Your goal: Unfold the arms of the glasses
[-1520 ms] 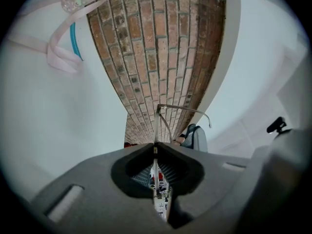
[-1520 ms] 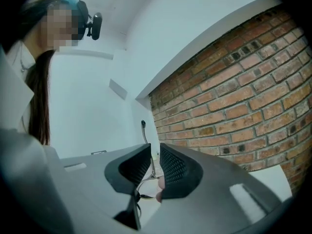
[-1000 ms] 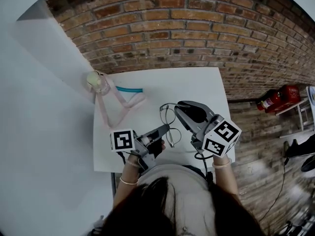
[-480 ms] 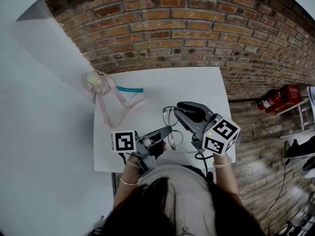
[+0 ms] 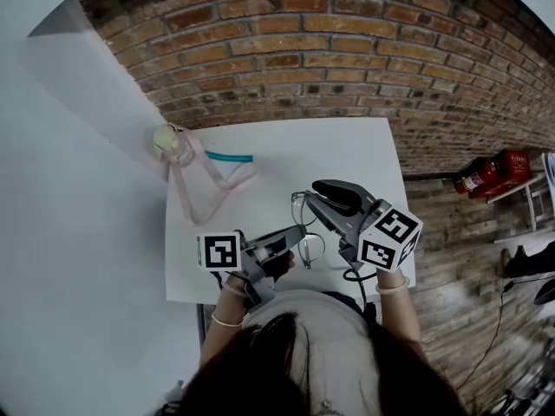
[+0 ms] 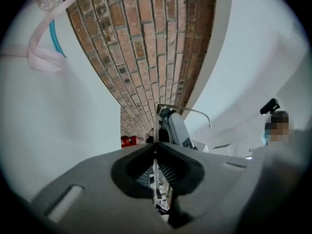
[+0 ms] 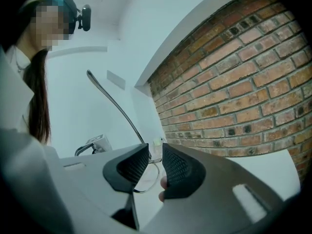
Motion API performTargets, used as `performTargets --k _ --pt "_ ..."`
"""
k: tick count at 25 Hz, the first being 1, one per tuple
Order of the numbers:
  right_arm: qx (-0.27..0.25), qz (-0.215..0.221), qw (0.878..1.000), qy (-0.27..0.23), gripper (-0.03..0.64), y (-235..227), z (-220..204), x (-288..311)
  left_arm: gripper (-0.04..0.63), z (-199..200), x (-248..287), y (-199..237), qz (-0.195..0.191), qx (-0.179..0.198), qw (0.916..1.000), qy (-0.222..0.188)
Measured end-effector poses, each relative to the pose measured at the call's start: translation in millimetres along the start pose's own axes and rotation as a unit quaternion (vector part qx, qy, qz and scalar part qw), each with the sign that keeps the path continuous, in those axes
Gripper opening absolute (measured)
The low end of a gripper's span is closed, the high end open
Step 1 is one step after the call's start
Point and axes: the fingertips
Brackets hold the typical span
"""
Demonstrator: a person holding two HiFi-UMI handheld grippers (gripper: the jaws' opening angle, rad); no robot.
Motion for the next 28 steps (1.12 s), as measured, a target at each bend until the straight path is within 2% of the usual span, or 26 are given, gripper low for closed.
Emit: performTargets --k 10,28 --pt "0.014 0.012 1.0 0.009 0.092 0 -5 1 0.023 -3 -2 0 -0.006 0.018 0.9997 0.015" --pt "0.096 0.092 0.991 0.002 0.067 8 -6 -6 0.023 -14 1 -3 -0.019 0.036 0.998 0.049"
Point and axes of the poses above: the fingertips, and each gripper's own axes: x forward along the fingers, y to its left, z out of its top, and after that the axes turned 6 degrees about -x, right-handed
